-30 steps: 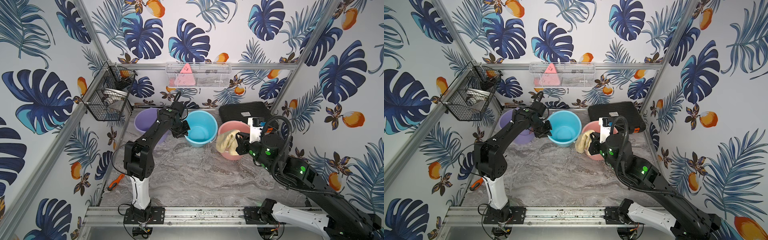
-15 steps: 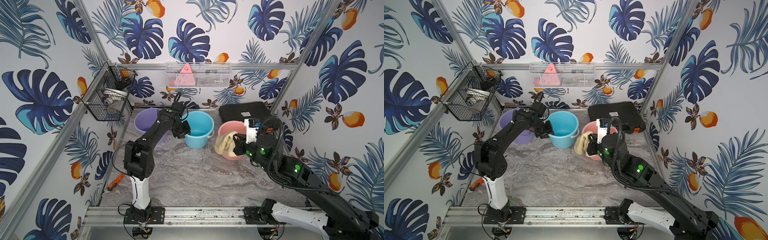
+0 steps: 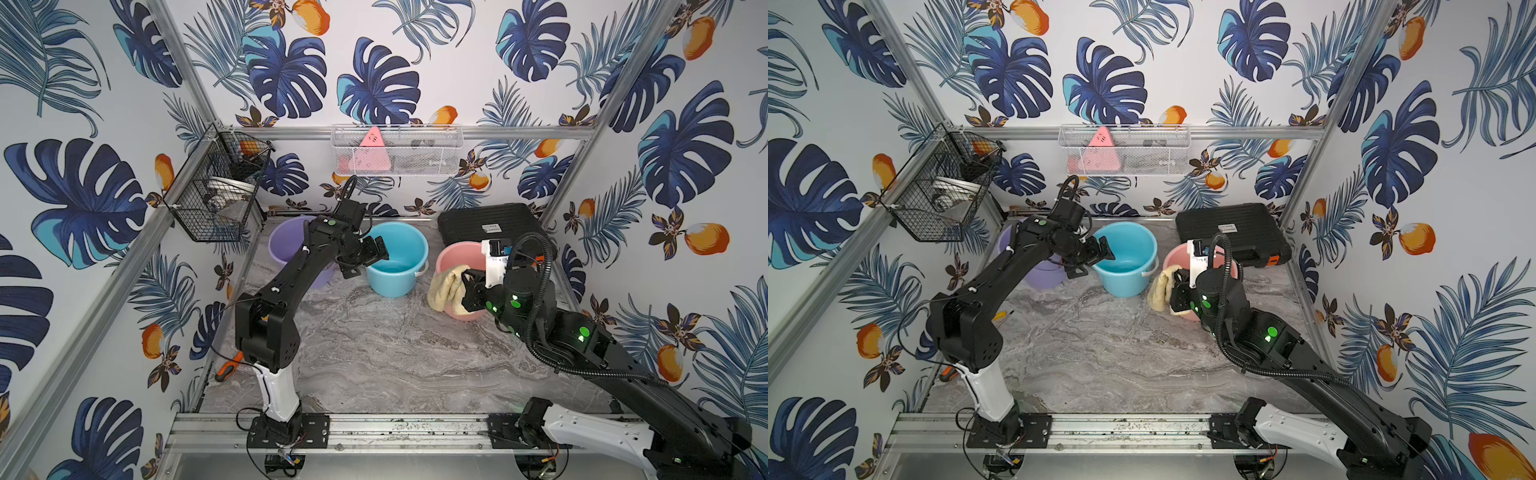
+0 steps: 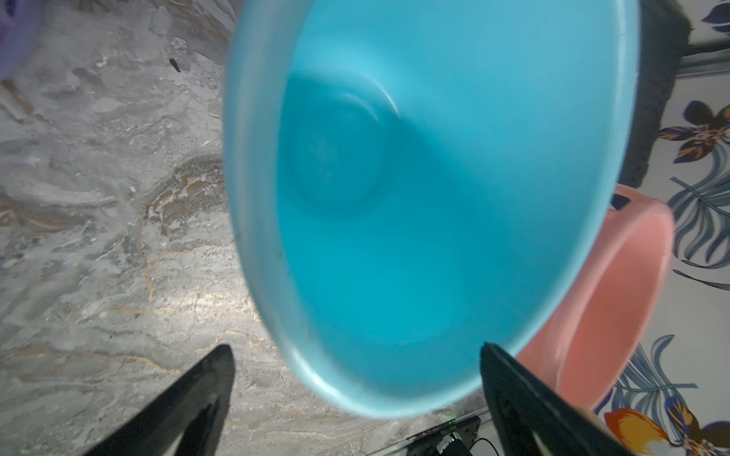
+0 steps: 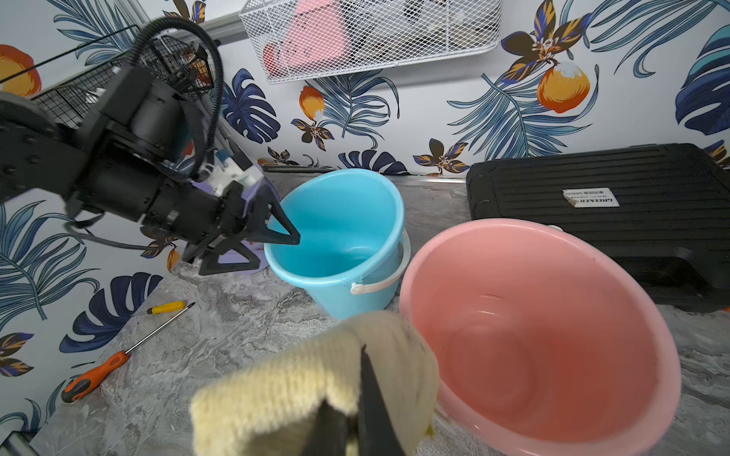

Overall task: Wipe the inside of the bucket with a cloth
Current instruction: Place the bucket at the center of the board, then pick up the bucket from the center of the board.

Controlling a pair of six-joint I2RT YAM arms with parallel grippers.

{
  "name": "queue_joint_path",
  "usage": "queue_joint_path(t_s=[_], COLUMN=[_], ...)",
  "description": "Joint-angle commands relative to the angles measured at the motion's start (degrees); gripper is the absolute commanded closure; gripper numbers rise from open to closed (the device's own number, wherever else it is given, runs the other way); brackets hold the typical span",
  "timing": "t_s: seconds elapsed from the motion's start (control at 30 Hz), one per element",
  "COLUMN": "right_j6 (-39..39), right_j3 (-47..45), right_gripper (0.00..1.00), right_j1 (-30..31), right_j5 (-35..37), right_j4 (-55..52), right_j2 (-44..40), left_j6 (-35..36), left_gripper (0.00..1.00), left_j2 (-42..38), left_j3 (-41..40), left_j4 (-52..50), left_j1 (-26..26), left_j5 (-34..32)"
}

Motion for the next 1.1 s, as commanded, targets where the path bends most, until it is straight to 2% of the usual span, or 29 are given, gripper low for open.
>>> queue_joint_path(t_s=[0.0, 0.17, 0.27, 0.37, 0.47, 0.7, 0.9, 1.07], right_j6=[-1.0, -1.9, -1.4, -1.0, -0.7, 0.5, 0.7, 1.0], right_j3=[0.4, 1.9, 2.0, 2.5, 2.5, 0.2, 0.0, -0.5], right_gripper=[1.00, 1.00, 1.00, 1.00, 1.00, 1.00, 1.00, 1.00], right_j1=[0.0, 0.0, 0.0, 0.0, 0.1, 0.0, 0.0, 0.0], right_j5=[-0.6, -1.7, -3.0, -4.6, -6.0, -6.5, -6.9, -7.1], right_j4=[3.0, 2.9, 4.1, 4.3, 4.2, 5.6, 5.7, 5.7], right_j2=[1.0, 3.3, 4.0, 5.0, 5.6, 5.8, 6.1, 6.0], left_j6=[-1.0, -2.1, -4.8, -6.3, -5.6, -2.8, -2.3, -3.0], left_gripper=[0.01, 0.01, 0.01, 0.01, 0.01, 0.01, 0.01, 0.01], left_j2=[-4.4, -10.1, -14.1, -16.4, -15.5, -10.6, -6.9, -4.2], left_j3=[-1.2, -0.9, -4.6, -8.6, -9.7, -8.4, -8.5, -8.8], left_j4=[3.5, -0.9, 0.7, 4.0, 4.7, 2.7, 2.5, 4.1], left_j1=[0.5, 3.1, 7.8, 14.6, 21.2, 29.5, 32.2, 32.2], left_j5=[-2.5, -8.4, -9.8, -7.1, -3.8, 0.0, 0.0, -1.7])
